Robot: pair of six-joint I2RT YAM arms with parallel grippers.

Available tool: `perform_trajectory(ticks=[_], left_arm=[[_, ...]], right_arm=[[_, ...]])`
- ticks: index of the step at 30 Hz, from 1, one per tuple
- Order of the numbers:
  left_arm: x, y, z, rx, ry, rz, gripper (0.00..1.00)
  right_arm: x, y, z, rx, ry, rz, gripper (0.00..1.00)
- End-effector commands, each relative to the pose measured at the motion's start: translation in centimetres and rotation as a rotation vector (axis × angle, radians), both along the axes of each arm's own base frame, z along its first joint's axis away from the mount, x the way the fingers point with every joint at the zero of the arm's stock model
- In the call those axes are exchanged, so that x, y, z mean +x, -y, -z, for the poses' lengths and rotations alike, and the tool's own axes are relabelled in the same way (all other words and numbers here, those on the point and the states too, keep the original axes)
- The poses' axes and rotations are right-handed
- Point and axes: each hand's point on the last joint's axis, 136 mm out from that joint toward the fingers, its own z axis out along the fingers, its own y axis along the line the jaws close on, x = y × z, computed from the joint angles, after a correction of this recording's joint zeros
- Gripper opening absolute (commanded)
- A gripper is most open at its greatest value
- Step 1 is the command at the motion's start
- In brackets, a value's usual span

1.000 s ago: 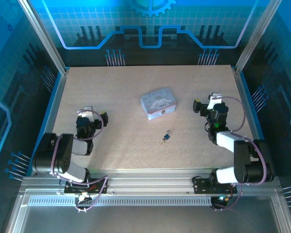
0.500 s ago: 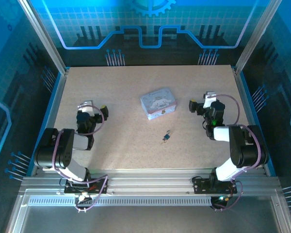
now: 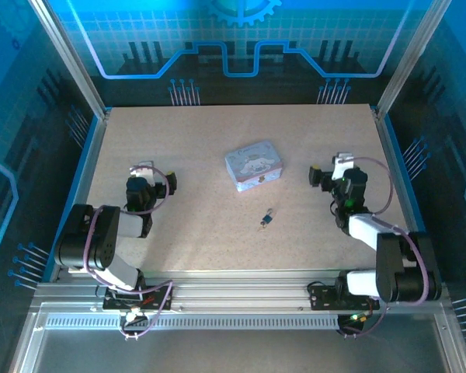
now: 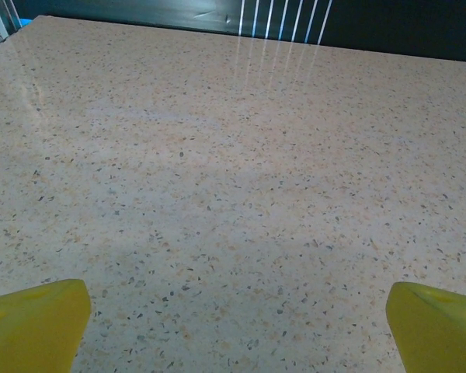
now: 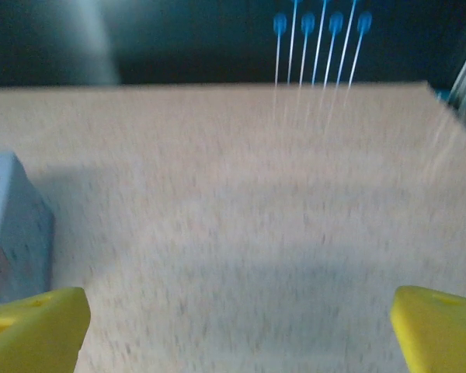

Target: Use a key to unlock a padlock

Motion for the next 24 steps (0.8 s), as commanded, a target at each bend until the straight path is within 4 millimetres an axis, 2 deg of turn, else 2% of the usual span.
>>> perform_trajectory(ticks=[1, 5, 11, 15, 24], left_arm=[[0.7, 0.6, -1.2, 0.025, 0.025, 0.031, 0.99], [0.8, 1.4, -1.1, 0.039, 0.016, 0.067, 0.99], [0.8, 1.4, -1.1, 0.041, 0.017, 0.069, 0.99], [0.8, 1.4, -1.1, 0.040, 0.017, 0.070, 0.99], [0.8, 1.5, -1.1, 0.041, 0.015, 0.071, 0.99]], right_arm=[[0.5, -0.7, 0.8, -0.017, 0.006, -0.026, 1.00], [1.2, -1.8, 2.7, -0.074, -0.036, -0.047, 1.00], [1.2, -1.9, 2.5, -0.082, -0.020, -0.044, 1.00], [1.4, -2.9, 2.6, -0.080, -0.032, -0.111, 1.00], [1.4, -2.9, 2.6, -0.072, -0.034, -0.117, 1.00]])
